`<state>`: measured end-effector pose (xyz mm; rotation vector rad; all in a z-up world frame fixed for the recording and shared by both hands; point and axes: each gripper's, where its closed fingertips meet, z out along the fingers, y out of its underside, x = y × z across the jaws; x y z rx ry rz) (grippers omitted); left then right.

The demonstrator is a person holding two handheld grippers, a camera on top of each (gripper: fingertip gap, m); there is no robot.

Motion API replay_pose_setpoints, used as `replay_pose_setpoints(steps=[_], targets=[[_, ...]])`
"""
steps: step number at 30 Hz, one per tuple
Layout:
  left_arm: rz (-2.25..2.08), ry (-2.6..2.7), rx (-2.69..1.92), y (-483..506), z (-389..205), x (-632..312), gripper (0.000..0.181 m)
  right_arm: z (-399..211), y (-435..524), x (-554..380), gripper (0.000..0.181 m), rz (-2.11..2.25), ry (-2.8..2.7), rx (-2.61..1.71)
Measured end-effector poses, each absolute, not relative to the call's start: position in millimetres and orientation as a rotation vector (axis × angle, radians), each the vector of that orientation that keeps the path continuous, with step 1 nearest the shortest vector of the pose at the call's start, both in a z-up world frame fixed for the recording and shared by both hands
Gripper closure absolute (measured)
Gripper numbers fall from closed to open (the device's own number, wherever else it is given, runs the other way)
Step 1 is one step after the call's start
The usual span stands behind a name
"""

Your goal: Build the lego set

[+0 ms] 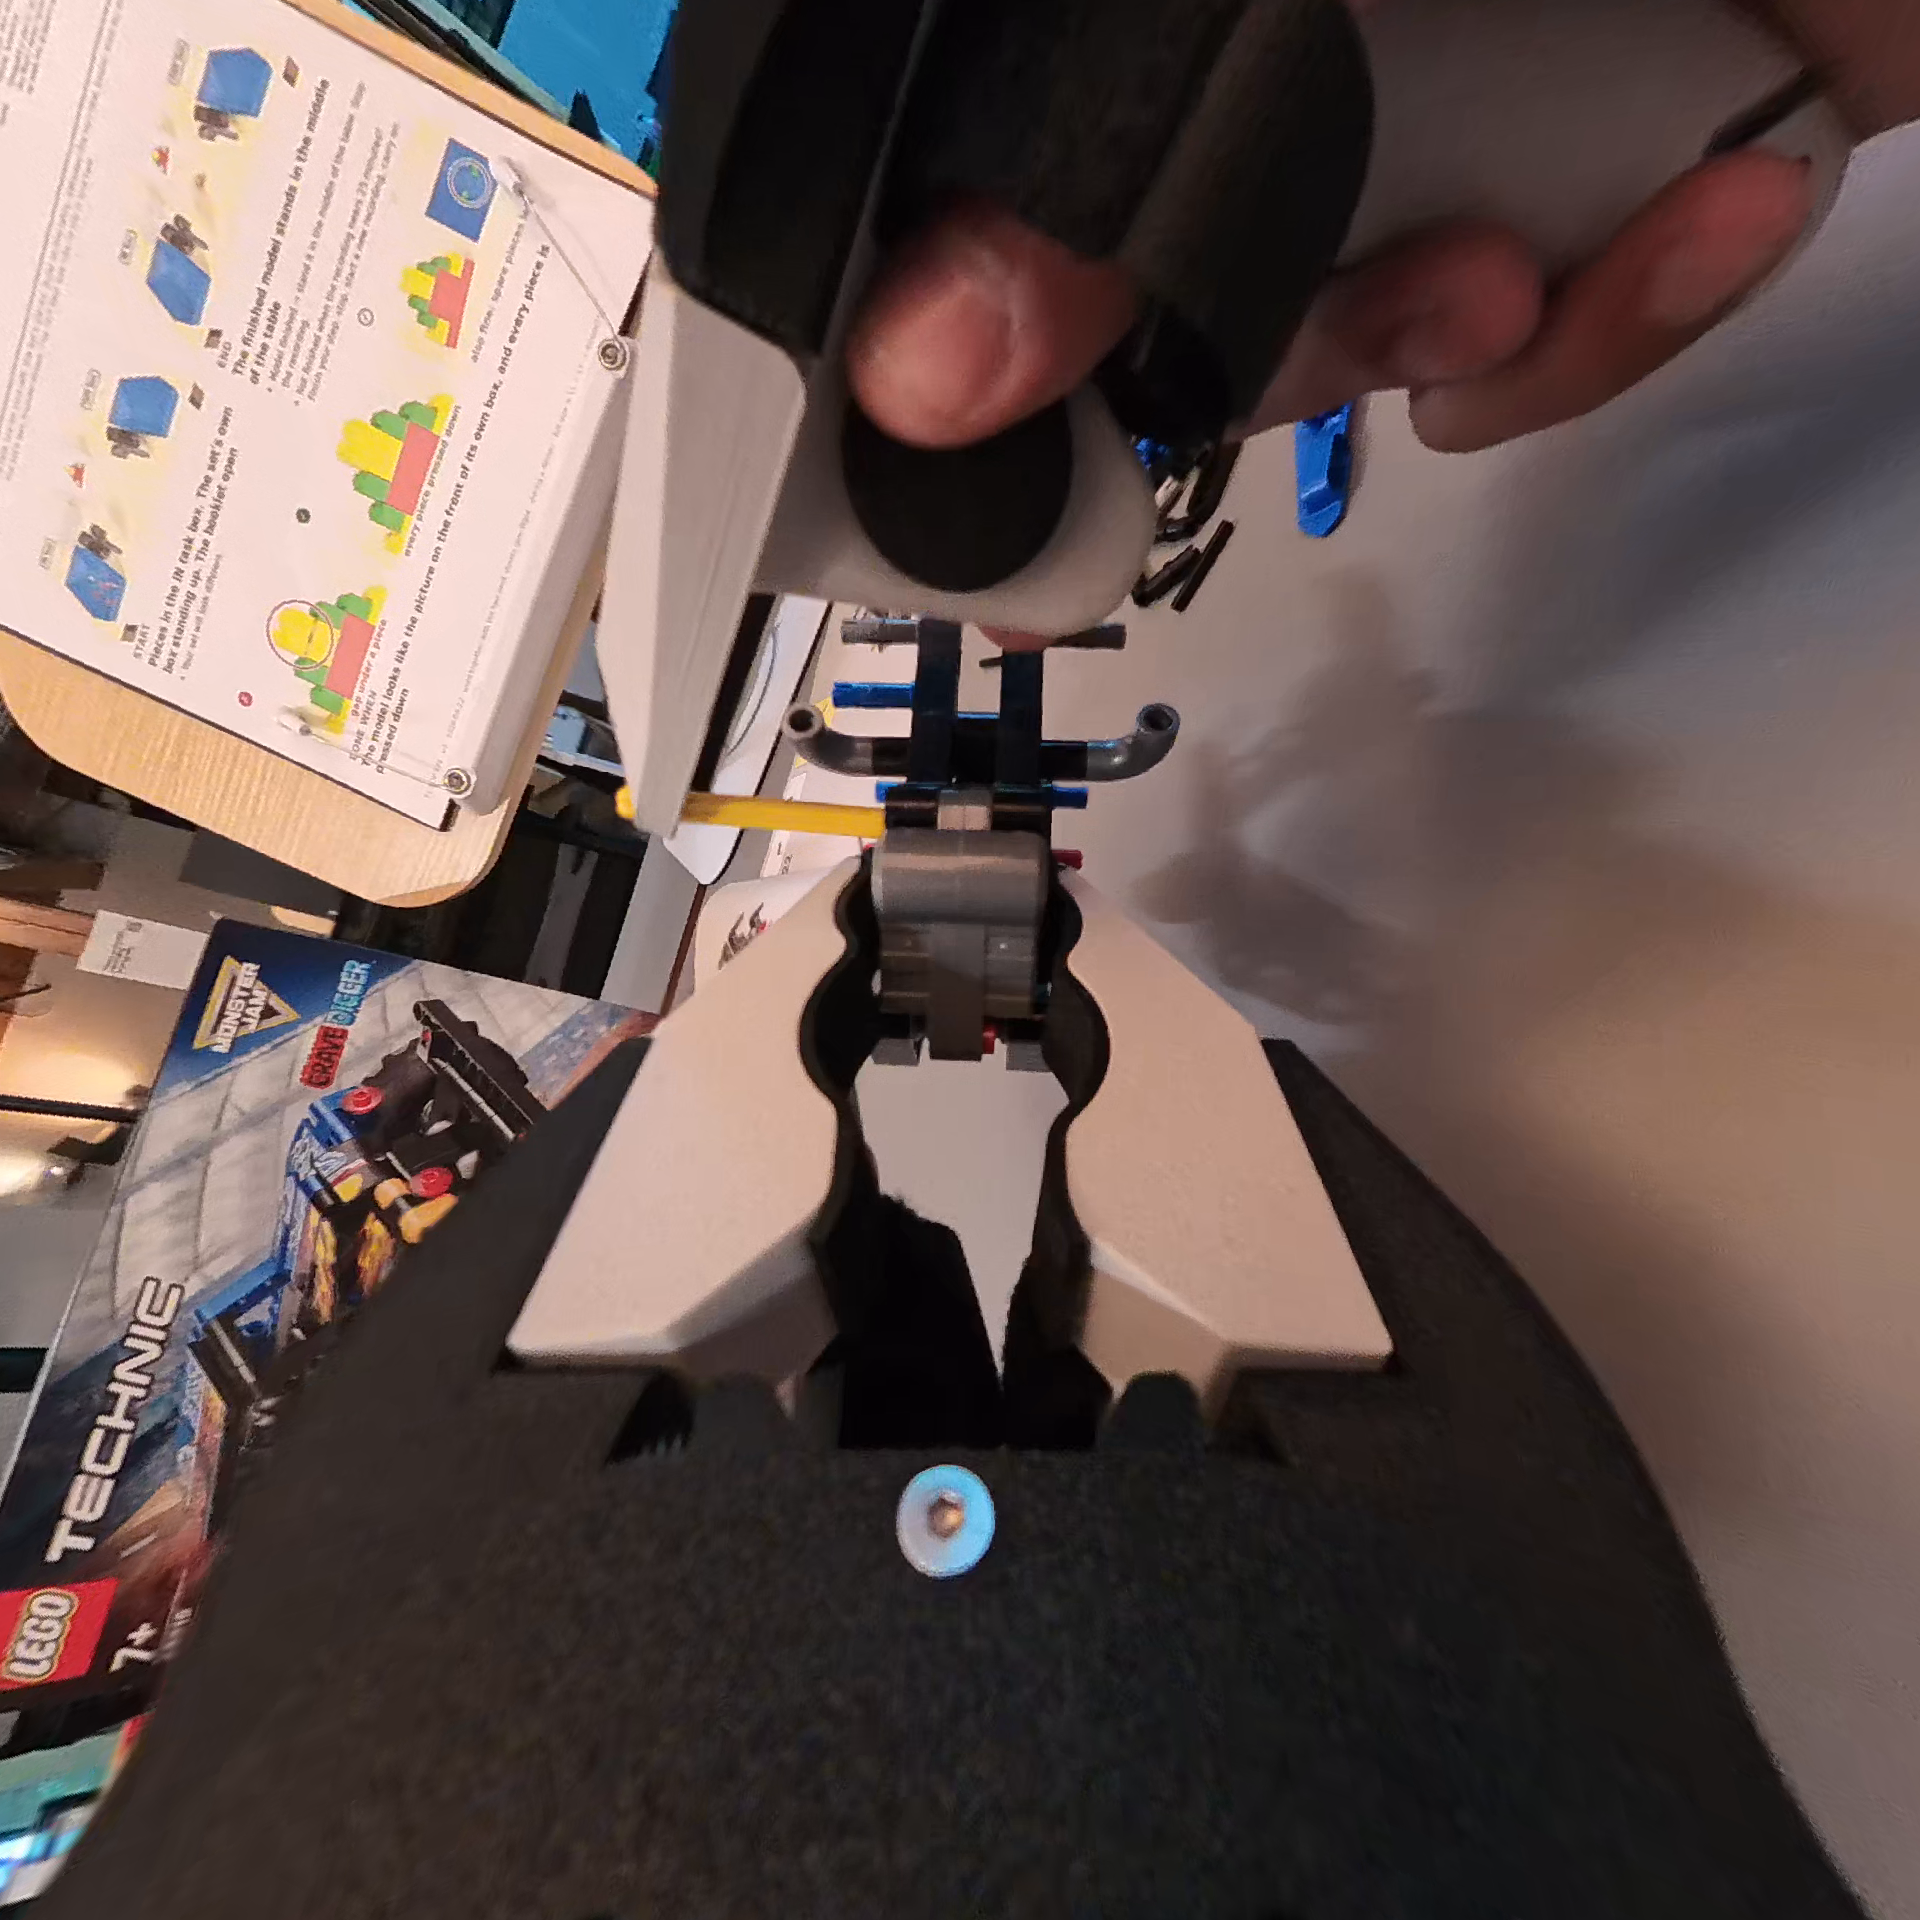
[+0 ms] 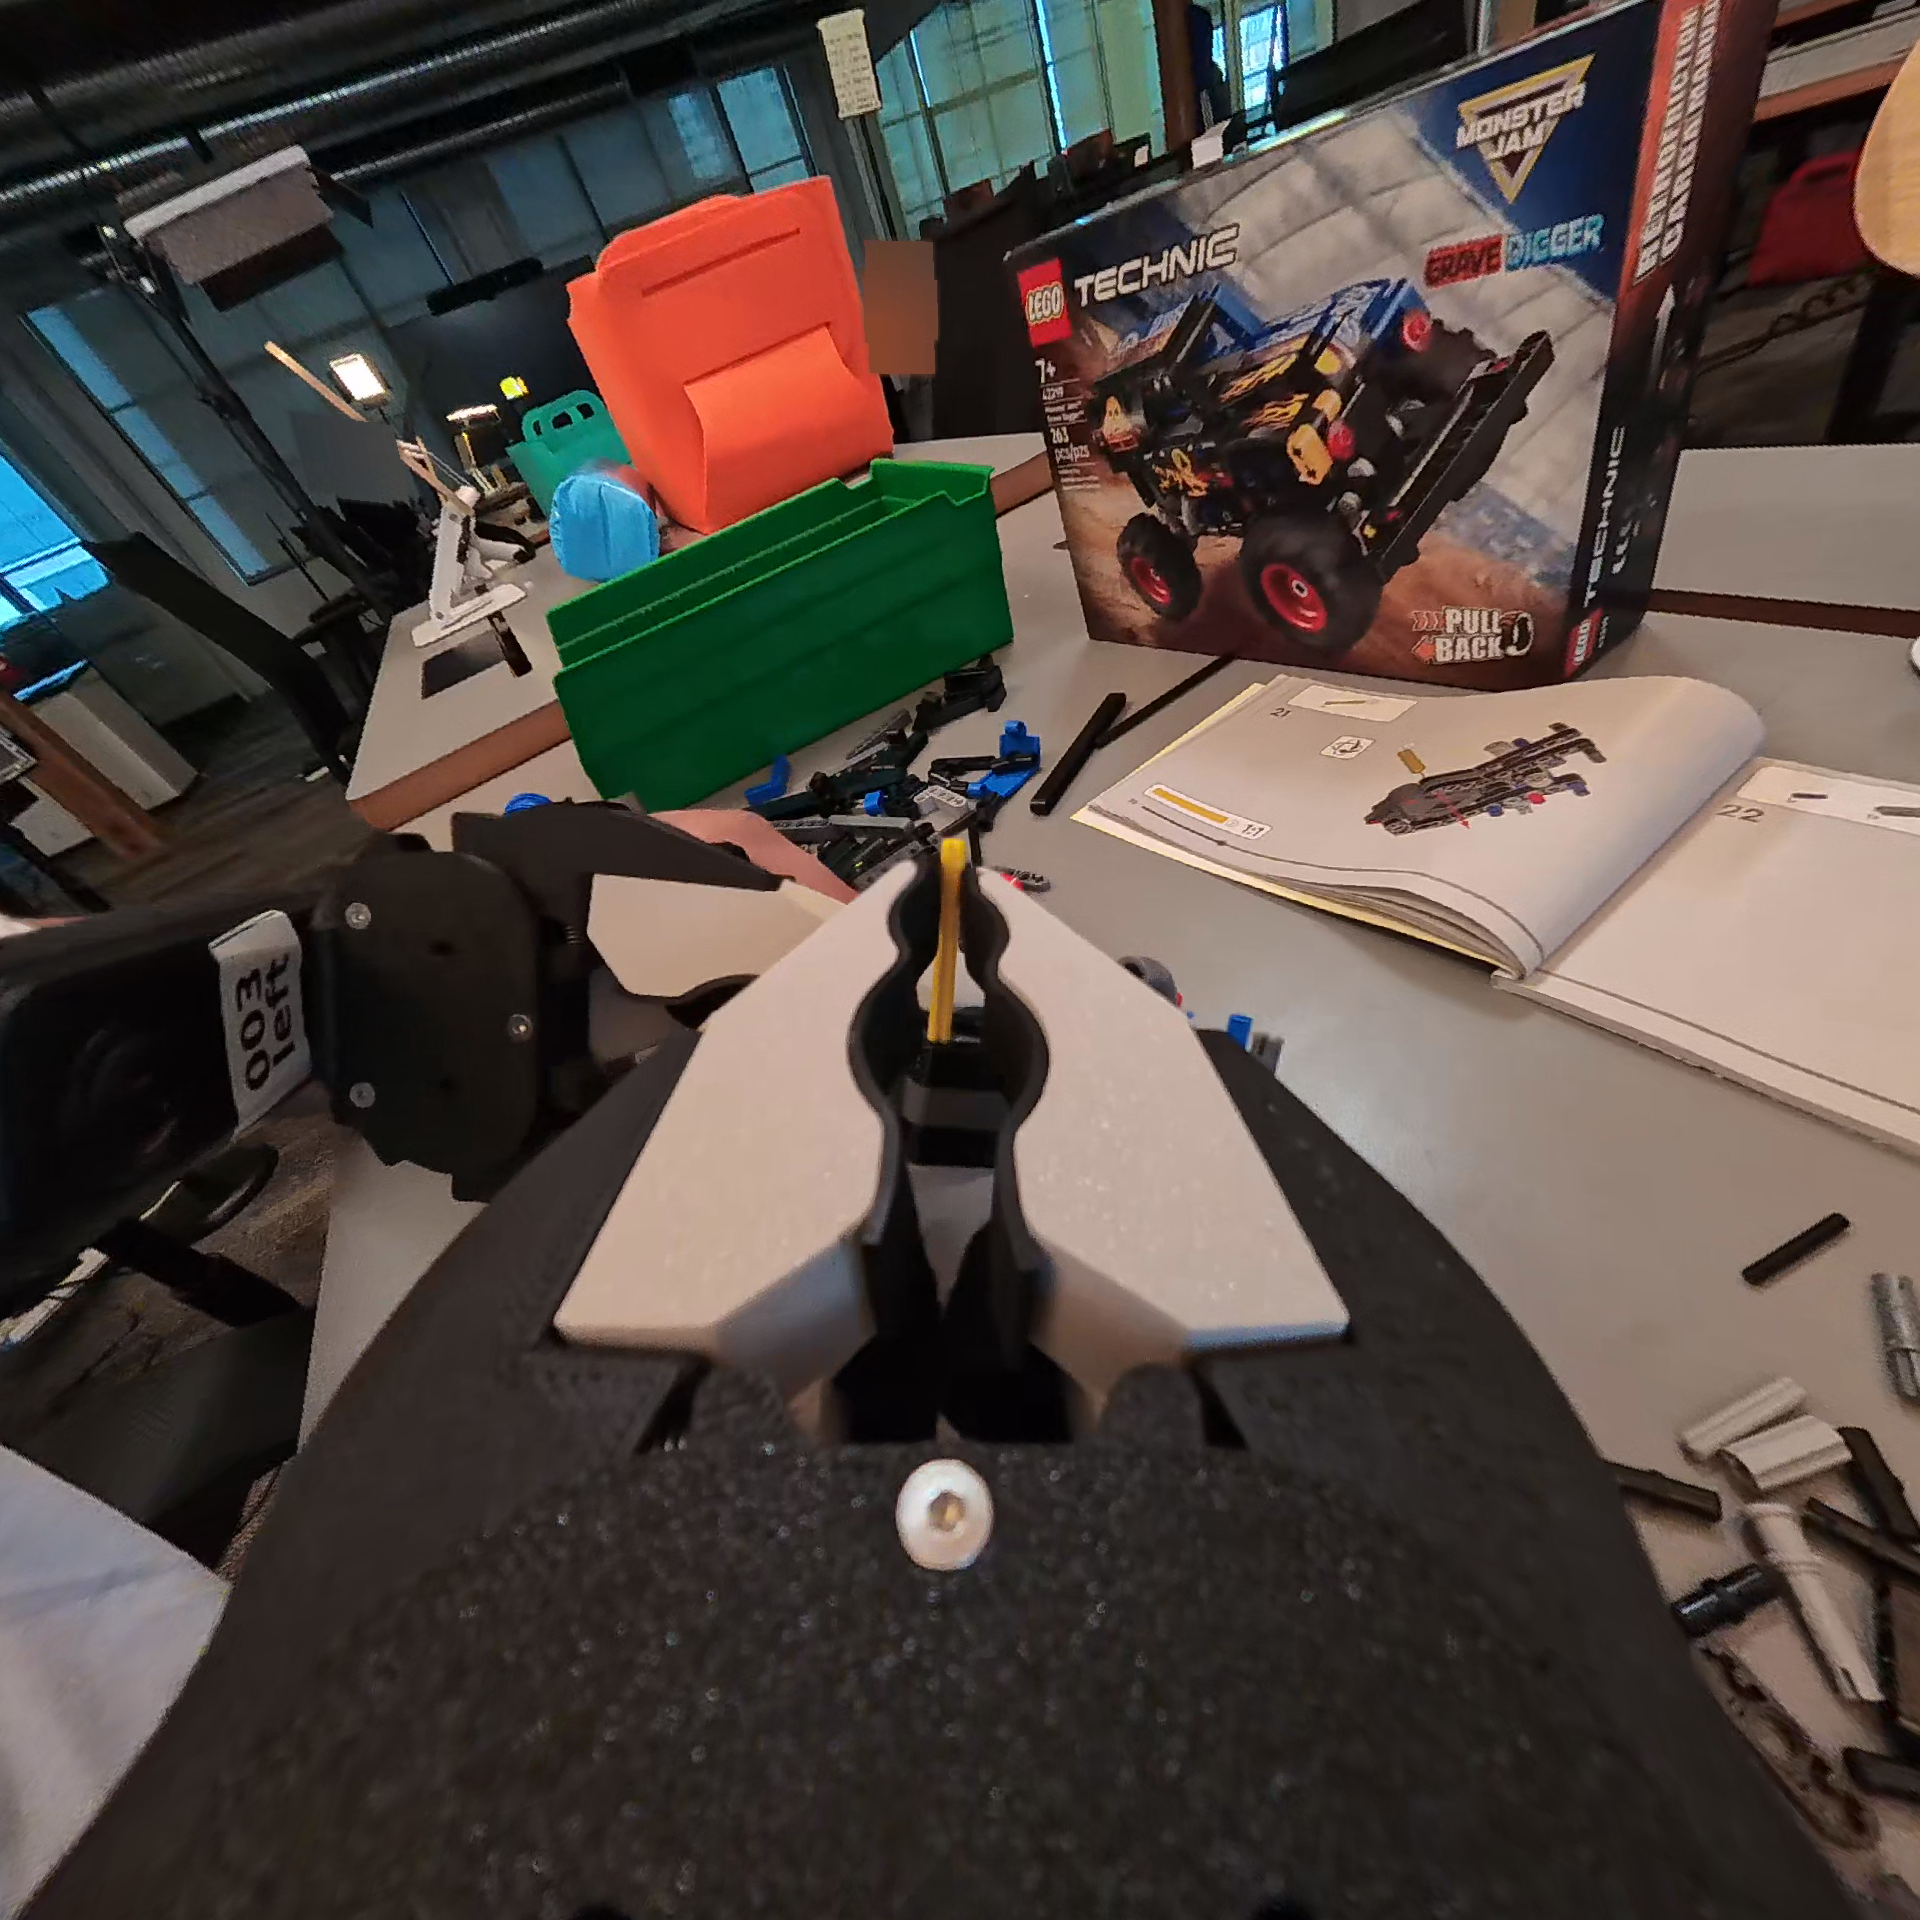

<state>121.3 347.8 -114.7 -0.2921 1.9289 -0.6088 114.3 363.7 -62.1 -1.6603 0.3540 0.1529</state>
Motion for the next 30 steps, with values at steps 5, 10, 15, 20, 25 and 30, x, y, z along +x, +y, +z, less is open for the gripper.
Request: replay_pose_setpoints(steps=[5, 10, 15, 20, 25, 30], targets=[[-0.558, 1.914, -0.243, 348, -114, 121, 0.155, -62, 360, 115, 0.179, 0.181, 0.356, -1.666], [-0.532, 1.92, -0.228, 351, -117, 123, 0.155, -64, 358, 114, 0.179, 0.196, 0.346, -1.675], [-0.506, 1.912, -0.213, 353, -118, 124, 0.155, -64, 357, 115, 0.179, 0.212, 0.353, -1.667], [-0.438, 1.893, -0.185, 357, -118, 126, 0.155, -65, 358, 115, 0.178, 0.202, 0.35, -1.691], [-0.339, 1.856, -0.144, 361, -118, 128, 0.155, -67, 360, 114, 0.178, 0.155, 0.345, -1.723], [-0.266, 1.844, -0.144, 365, -122, 130, 0.155, -73, 360, 118, 0.178, 0.079, 0.372, -1.747]])
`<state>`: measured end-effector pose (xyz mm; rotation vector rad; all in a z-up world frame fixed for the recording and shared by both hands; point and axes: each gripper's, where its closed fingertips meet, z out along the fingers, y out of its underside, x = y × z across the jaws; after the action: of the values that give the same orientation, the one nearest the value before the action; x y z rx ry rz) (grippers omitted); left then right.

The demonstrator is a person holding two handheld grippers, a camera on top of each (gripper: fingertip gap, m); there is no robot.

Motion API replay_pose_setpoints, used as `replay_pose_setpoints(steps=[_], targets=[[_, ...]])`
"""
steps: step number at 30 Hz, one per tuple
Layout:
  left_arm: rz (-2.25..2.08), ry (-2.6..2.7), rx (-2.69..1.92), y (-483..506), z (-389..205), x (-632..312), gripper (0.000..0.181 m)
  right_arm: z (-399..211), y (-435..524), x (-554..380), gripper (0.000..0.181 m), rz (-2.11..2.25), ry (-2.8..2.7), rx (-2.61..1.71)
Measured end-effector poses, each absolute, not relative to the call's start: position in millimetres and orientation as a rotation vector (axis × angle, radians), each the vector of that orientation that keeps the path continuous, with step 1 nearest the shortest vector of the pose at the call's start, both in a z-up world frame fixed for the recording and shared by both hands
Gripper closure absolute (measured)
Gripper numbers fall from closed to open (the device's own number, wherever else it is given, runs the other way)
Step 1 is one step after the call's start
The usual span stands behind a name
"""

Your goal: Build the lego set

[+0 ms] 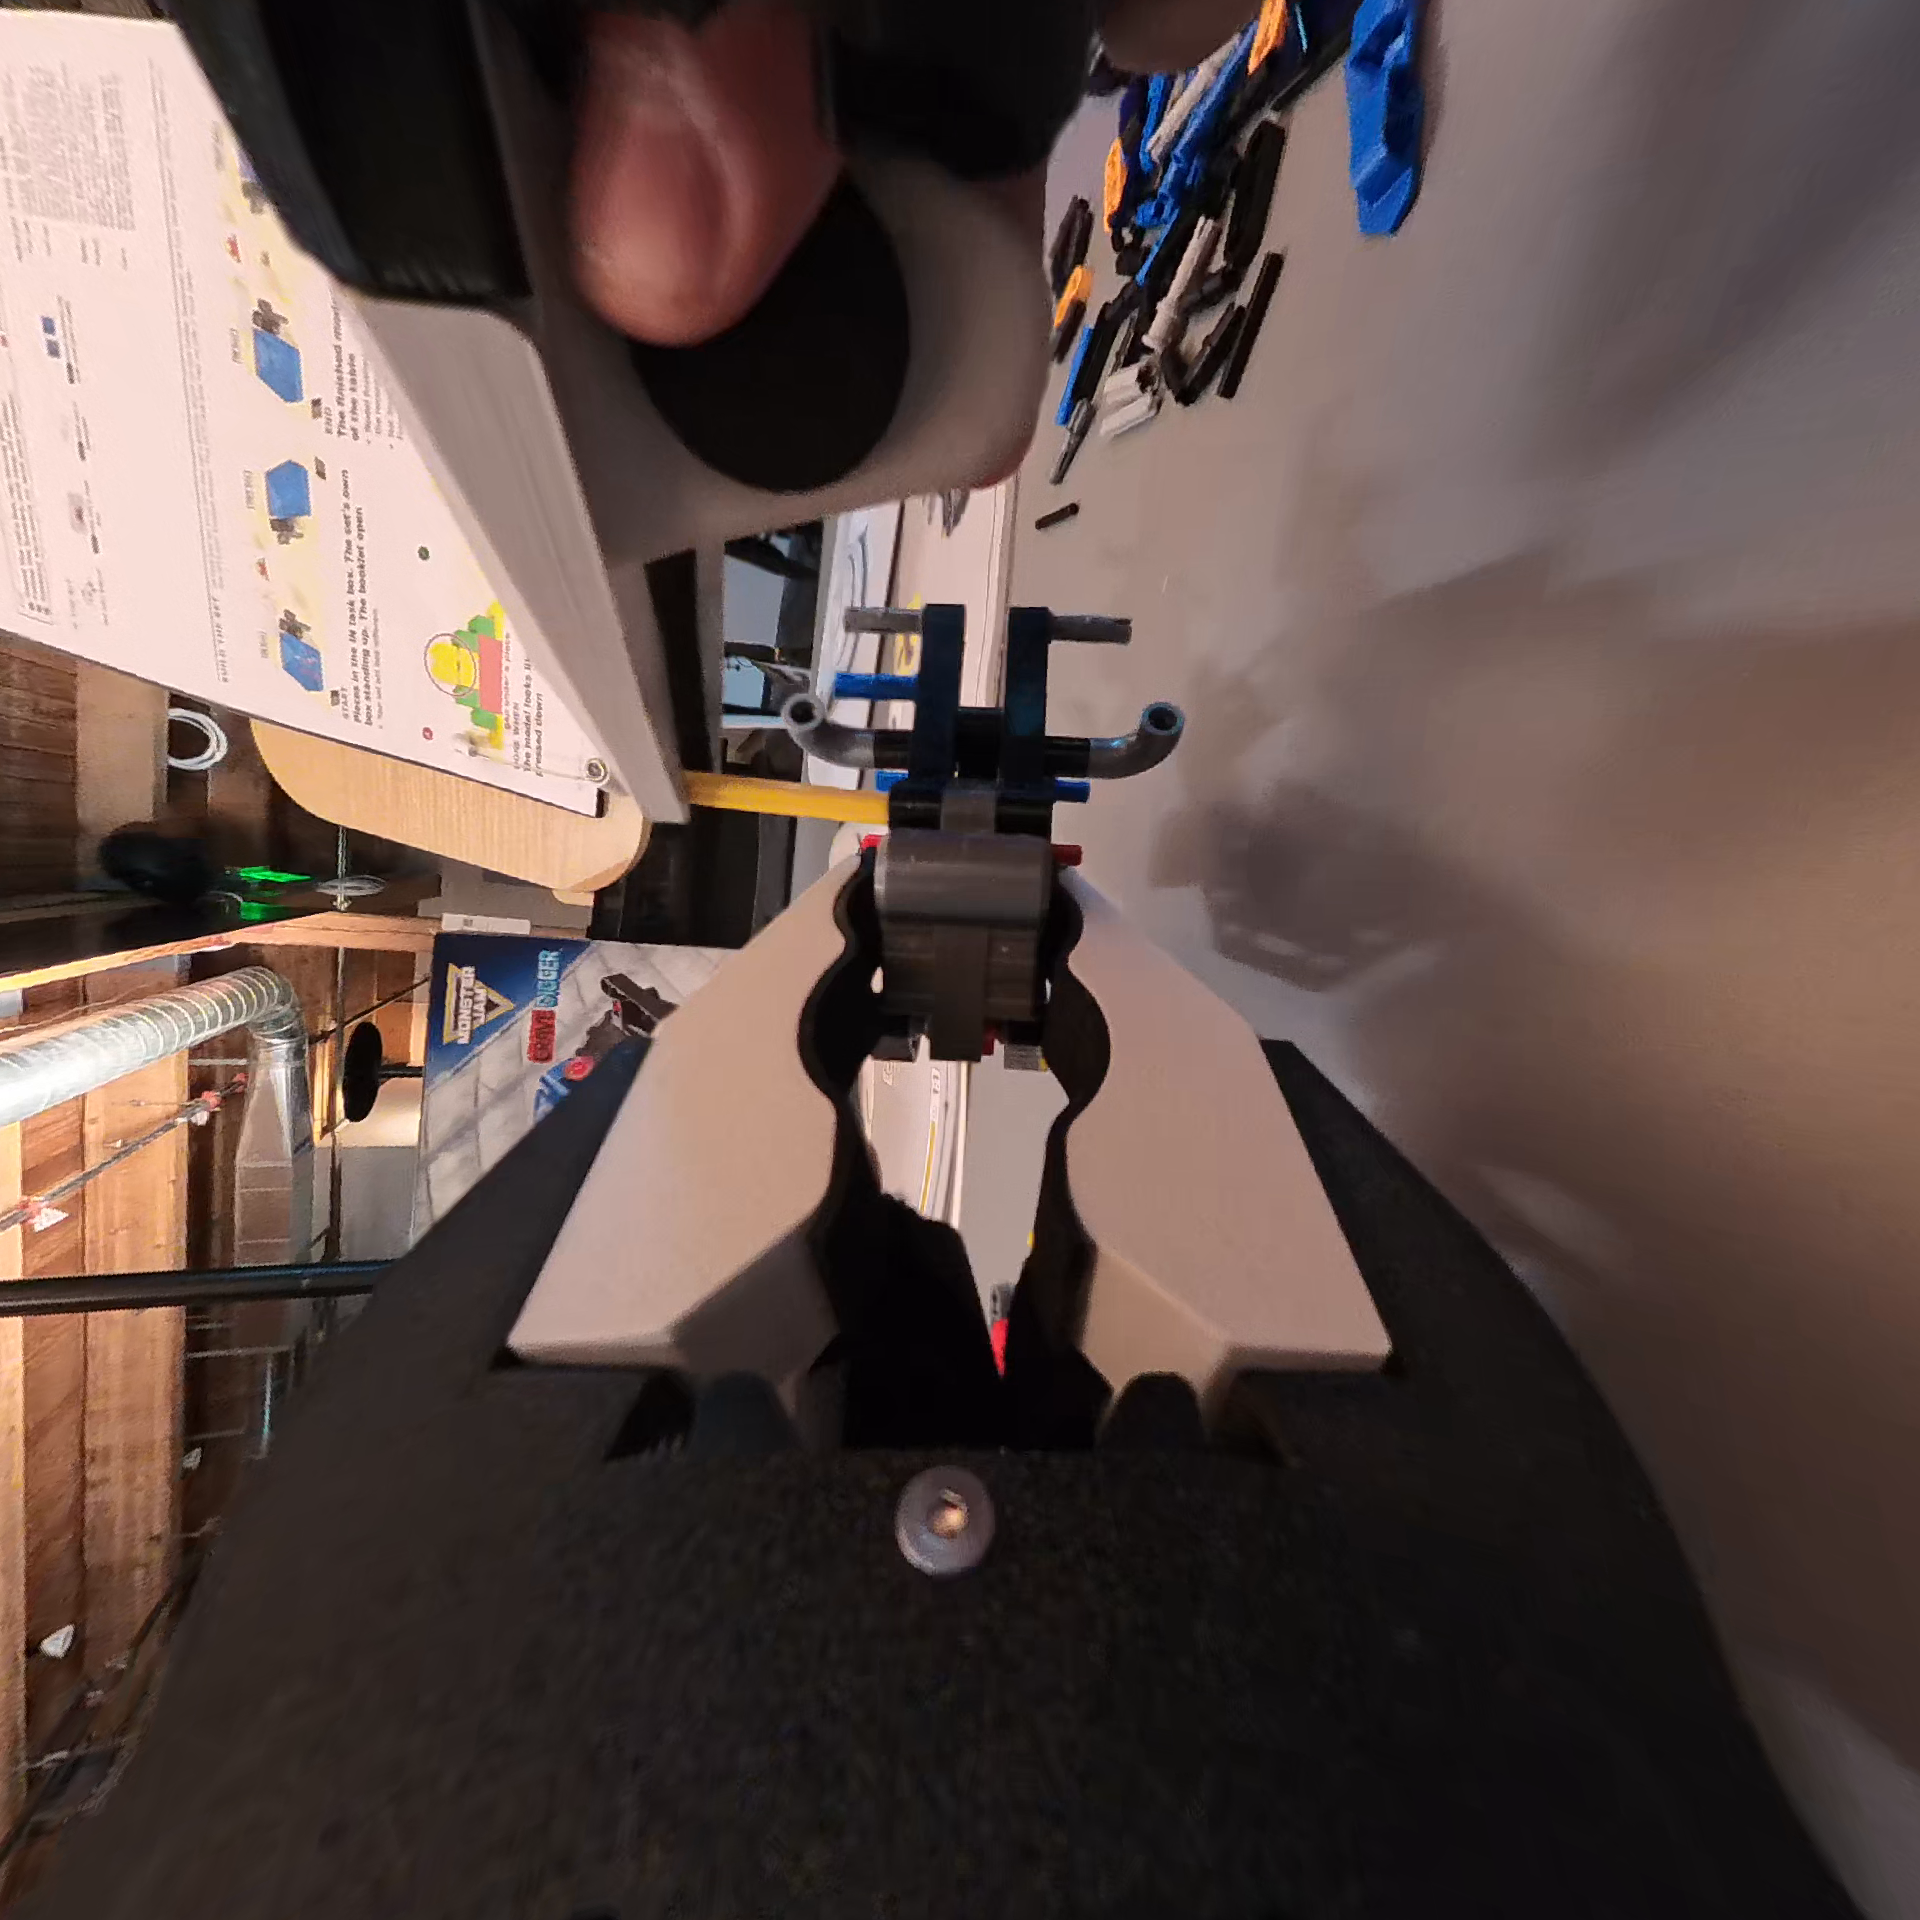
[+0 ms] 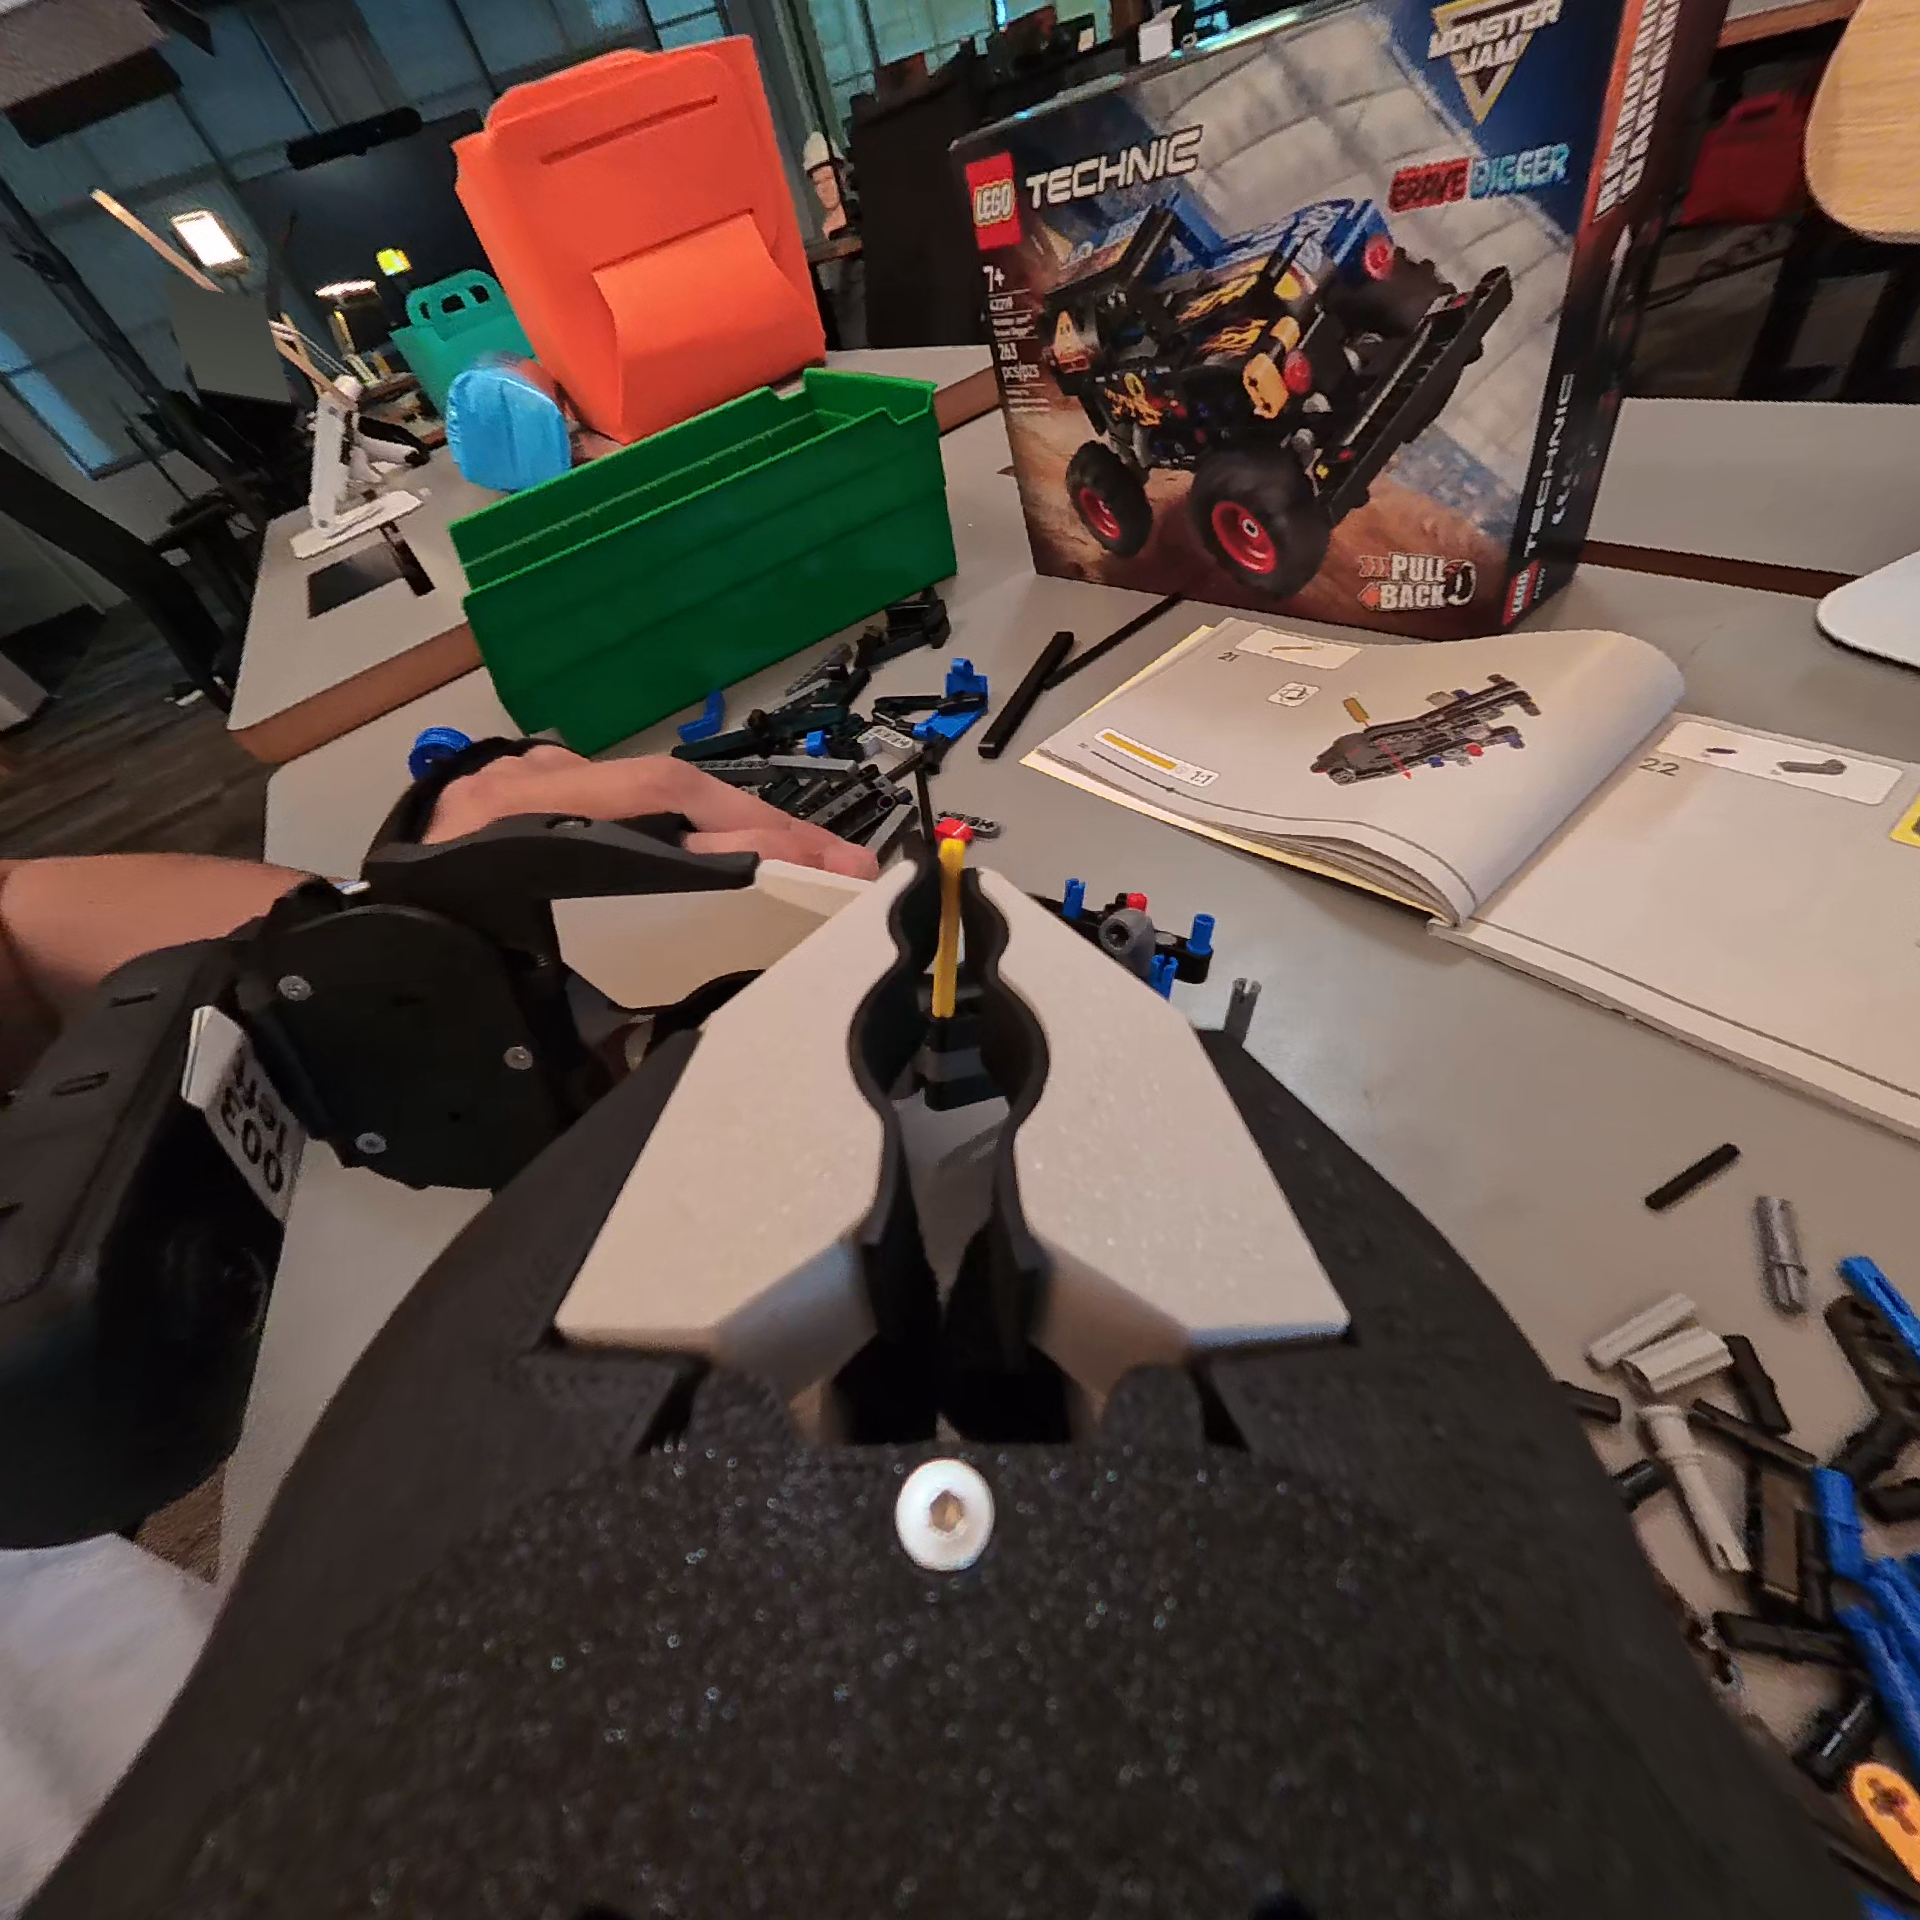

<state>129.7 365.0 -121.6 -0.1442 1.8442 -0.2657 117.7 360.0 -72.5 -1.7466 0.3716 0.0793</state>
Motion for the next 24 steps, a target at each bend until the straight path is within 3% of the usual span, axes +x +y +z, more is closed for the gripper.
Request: replay_pose_setpoints(steps=[24], targets=[[-0.121, 1.824, -0.032, 369, -130, 133, 0.155, -86, 352, 116, 0.178, 0.054, 0.341, -1.83]])
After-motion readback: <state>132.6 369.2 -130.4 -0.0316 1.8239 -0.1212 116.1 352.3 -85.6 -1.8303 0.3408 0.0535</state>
